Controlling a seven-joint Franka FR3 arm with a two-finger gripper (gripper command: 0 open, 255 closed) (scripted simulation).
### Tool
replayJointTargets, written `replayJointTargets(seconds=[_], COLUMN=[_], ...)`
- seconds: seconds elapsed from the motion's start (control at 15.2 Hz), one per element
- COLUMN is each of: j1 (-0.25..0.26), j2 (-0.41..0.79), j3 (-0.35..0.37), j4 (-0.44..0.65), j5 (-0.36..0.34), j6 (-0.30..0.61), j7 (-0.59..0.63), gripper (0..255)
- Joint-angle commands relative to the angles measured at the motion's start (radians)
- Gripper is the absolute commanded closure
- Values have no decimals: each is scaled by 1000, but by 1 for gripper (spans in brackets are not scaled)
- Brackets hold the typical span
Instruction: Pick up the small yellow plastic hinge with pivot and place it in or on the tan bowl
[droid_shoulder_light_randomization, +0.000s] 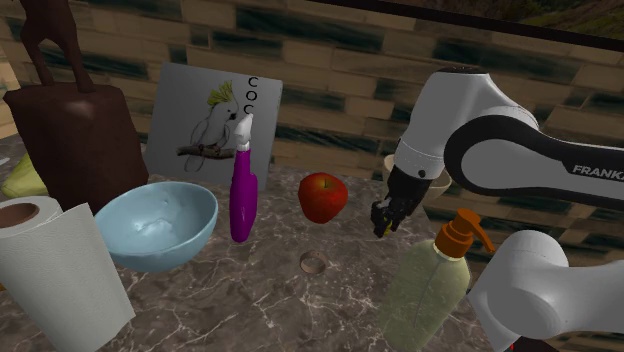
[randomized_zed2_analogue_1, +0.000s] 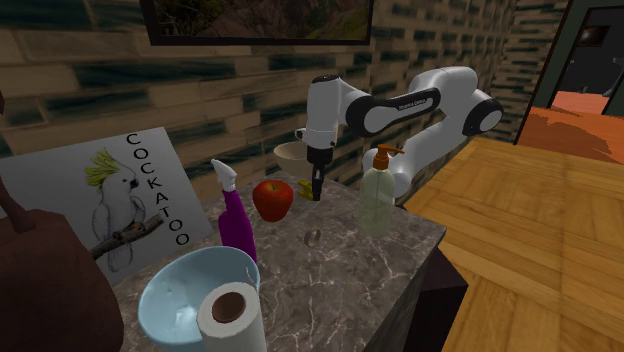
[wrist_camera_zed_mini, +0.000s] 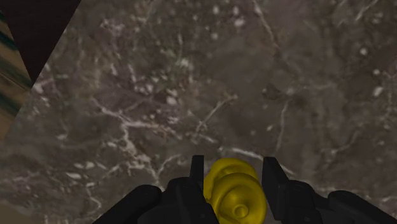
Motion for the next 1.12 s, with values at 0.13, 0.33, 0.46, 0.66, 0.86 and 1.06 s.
replayJointTargets(seconds=[0.13,0.33,0.46,0.66,0.86,1.06], j1=[-2,-7,-11,-16,-20,-25], j2=[0,4,8,16,25,36], j3=[-3,-13,-19,-27,-35,-42], j4=[13,55,83,126,170,216], j5=[-3,-13,-19,-28,-36,-44], j6=[-13,-50,-74,-110,-144,-179], j7=[0,0,1,1,2,2], gripper=[255,255,255,255,255,255])
